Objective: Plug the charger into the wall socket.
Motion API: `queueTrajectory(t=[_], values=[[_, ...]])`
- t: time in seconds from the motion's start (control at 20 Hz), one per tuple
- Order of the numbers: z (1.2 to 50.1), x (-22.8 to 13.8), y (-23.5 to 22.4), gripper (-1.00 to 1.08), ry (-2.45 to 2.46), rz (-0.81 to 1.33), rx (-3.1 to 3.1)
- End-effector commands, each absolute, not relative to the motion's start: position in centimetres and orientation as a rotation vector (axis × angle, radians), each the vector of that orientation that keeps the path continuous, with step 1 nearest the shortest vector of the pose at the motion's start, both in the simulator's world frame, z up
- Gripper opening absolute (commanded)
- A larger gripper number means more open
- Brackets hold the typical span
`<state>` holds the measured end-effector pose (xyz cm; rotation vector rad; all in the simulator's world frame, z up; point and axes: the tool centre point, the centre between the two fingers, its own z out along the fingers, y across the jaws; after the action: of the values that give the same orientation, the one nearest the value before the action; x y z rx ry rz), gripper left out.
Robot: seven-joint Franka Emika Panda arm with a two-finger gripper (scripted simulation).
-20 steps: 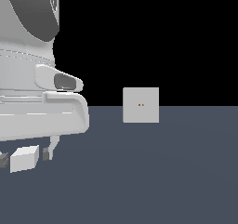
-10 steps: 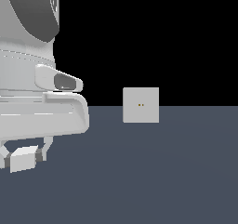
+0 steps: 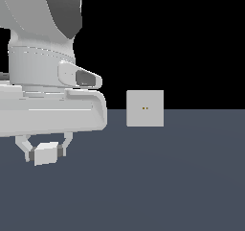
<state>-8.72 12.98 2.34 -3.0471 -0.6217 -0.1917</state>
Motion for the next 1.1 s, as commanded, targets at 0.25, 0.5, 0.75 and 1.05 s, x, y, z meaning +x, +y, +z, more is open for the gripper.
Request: queueTrajectory(t=[0.25,0.5,0.75,1.05], values=[[5.6,-5.7,5.3,-1.0,-0.363,-0.197,-3.097],[8.0,-4.2,-0.9,-1.0,-0.161,-0.199,-3.121],[9.6,-3.7,-5.1,-1.0,-0.026,-0.2,-3.132],[10.0,-3.6,-6.2,-1.0,0.009,-0.2,-3.134]])
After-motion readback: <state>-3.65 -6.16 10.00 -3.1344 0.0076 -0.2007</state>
